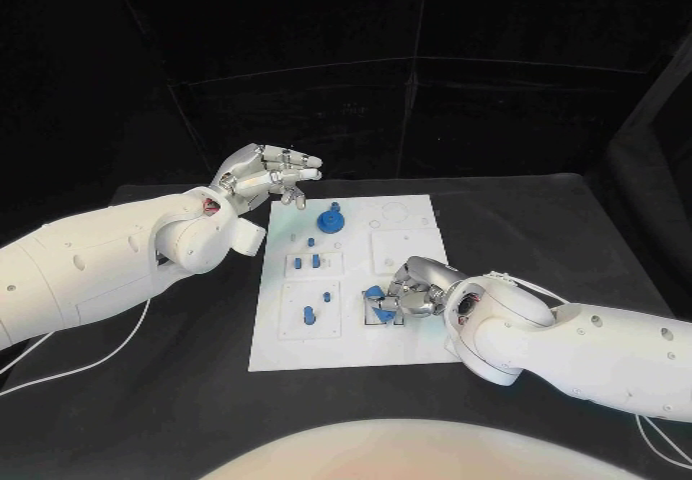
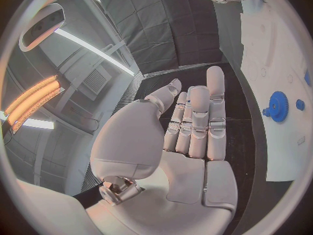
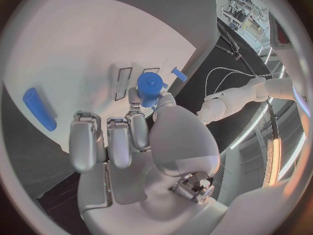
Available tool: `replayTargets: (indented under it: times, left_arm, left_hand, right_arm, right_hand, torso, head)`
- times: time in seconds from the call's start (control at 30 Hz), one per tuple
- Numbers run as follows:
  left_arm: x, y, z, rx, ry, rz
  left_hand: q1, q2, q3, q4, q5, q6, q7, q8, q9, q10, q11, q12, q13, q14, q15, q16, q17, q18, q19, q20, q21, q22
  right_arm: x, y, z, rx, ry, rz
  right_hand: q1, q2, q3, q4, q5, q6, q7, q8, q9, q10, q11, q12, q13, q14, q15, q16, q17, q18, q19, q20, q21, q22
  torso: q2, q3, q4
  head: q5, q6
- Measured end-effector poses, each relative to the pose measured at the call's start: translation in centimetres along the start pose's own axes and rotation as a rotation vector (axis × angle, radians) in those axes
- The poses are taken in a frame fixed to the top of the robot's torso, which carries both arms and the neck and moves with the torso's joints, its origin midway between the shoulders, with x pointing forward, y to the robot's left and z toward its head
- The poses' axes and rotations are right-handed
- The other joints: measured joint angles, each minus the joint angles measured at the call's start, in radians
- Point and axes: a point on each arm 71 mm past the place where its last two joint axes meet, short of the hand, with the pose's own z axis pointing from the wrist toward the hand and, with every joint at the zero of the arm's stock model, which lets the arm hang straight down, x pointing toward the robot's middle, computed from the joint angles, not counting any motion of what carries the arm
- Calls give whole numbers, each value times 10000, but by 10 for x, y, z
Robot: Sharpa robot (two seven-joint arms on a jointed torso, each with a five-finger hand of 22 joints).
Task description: Assemble the parts on the task board
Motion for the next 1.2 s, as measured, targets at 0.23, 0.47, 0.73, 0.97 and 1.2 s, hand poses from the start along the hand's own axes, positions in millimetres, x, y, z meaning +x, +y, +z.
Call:
replayTargets:
  times: [0.23, 0.47, 0.73, 0.97, 1.2]
  left_arm:
    - [0, 0, 0, -6, 10, -4]
    - [0, 0, 0, -14, 18, -8]
    - [1, 0, 0, -18, 38, -17]
    - [0, 0, 0, -27, 36, -16]
    - [-1, 0, 0, -38, 18, -8]
  left_hand:
    - [0, 0, 0, 0, 0, 0, 0, 0, 0, 0, 0, 0, 0, 0, 0, 0, 1, 0, 0, 0, 0, 1]
    - [0, 0, 0, 0, 0, 0, 0, 0, 0, 0, 0, 0, 0, 0, 0, 0, 1, 0, 0, 0, 0, 1]
    - [0, 0, 0, 0, 0, 0, 0, 0, 0, 0, 0, 0, 0, 0, 0, 0, 1, 0, 0, 0, 0, 1]
    - [0, 0, 0, 0, 0, 1, 0, 0, 0, 0, 0, 0, -1, 0, 0, 0, 2, 1, 0, 0, 0, 2]
    - [0, 0, 0, 0, 0, 1, 0, 0, 0, 0, 0, 0, 0, 0, 0, 0, 2, 0, 0, 0, 0, 2]
  right_arm:
    - [1, 1, 2, 127, -31, -33]
    - [1, 1, 3, 211, -117, -81]
    - [-1, 1, 1, 174, -195, -116]
    - [-1, 3, -6, -219, -119, -174]
    - [-2, 3, -10, -540, -75, -215]
  right_hand:
    - [-1637, 322, -787, -38, -2442, 923, -698, -115, 231, 108, -229, -214, -162, -30, -141, 0, 0, 0, 33, -33, 0, 0]
    - [-2744, 213, -1443, 16, -3884, 855, -631, -260, 369, 70, -191, -364, -97, 5, -137, 0, -1, 1, 33, -33, 0, 0]
    - [-1696, 77, -1232, -576, -3419, 839, -648, -316, 516, 71, -190, -365, -99, 4, -137, -1, 4, 2, 32, -33, 0, 0]
    - [-356, -232, -1038, -1411, -3362, 790, -626, -376, 653, 53, -171, -364, -69, 18, -118, -1, 7, 1, 32, -33, 0, 0]
    - [-241, -218, -1038, -1411, -3362, 790, -626, -376, 673, 35, -153, -363, -73, 18, -116, -1, 6, 2, 32, -33, 0, 0]
  torso:
    - [-5, 5, -6]
    - [-11, 6, -12]
    - [-12, 12, -12]
    - [-12, 18, -18]
    - [-18, 18, -20]
  head:
    - [16, -9]
    - [19, -12]
    - [11, -2]
    - [28, -7]
    - [35, 2]
